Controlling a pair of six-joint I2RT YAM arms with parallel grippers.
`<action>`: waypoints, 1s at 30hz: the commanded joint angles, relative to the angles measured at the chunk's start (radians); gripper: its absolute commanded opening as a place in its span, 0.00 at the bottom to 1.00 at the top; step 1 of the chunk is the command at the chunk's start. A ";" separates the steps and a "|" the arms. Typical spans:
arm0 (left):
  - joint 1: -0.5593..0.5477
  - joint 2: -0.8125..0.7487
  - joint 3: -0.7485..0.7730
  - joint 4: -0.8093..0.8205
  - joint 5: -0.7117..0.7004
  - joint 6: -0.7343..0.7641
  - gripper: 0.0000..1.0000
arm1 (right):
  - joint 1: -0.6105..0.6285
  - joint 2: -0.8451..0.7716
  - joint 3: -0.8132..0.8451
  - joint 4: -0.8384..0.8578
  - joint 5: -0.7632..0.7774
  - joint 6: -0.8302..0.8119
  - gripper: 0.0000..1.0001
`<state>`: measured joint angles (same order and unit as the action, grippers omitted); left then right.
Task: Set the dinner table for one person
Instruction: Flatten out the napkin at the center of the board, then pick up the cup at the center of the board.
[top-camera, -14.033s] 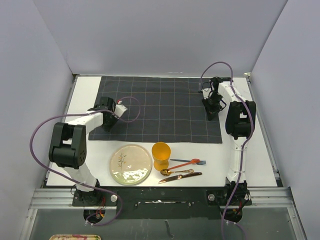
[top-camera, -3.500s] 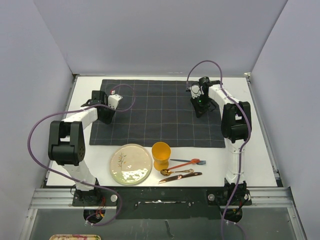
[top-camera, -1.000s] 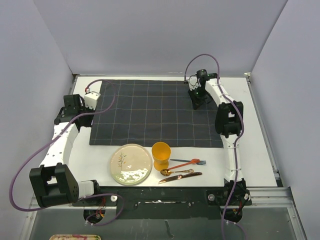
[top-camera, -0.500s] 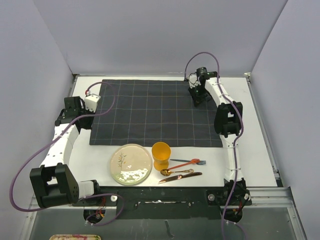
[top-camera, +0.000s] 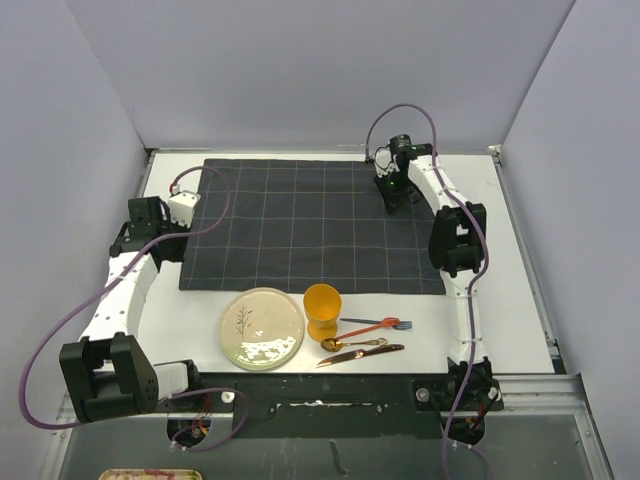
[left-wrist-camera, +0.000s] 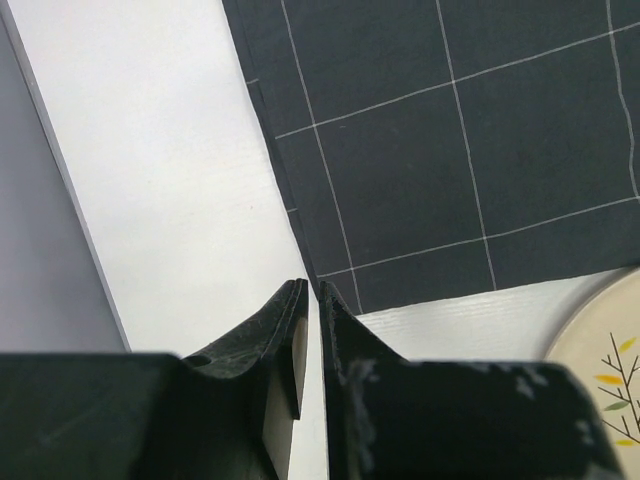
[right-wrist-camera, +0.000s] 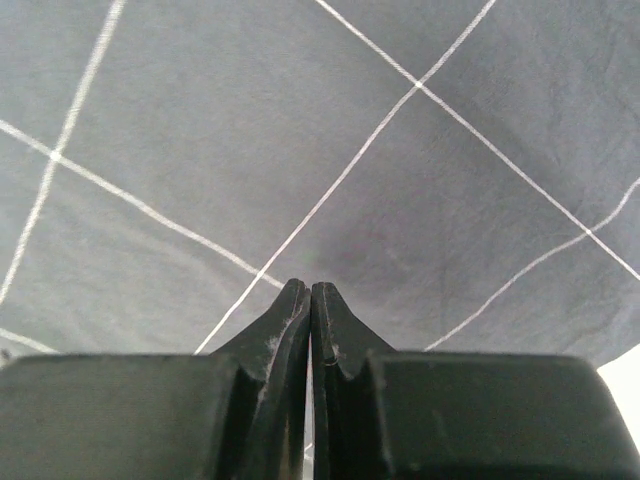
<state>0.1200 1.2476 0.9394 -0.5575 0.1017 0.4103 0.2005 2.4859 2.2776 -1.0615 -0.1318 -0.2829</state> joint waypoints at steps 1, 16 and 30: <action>0.007 -0.059 0.018 0.038 0.022 -0.029 0.10 | 0.035 -0.197 -0.020 0.037 -0.020 -0.003 0.00; 0.010 -0.184 -0.051 0.001 0.074 -0.123 0.30 | 0.266 -0.689 -0.603 0.044 -0.226 -0.018 0.16; 0.012 -0.385 -0.145 -0.030 0.020 -0.136 0.41 | 0.398 -1.017 -0.836 0.086 -0.216 -0.074 0.40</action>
<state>0.1265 0.9257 0.8005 -0.5861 0.1299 0.2970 0.5728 1.5349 1.4391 -0.9997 -0.3286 -0.3405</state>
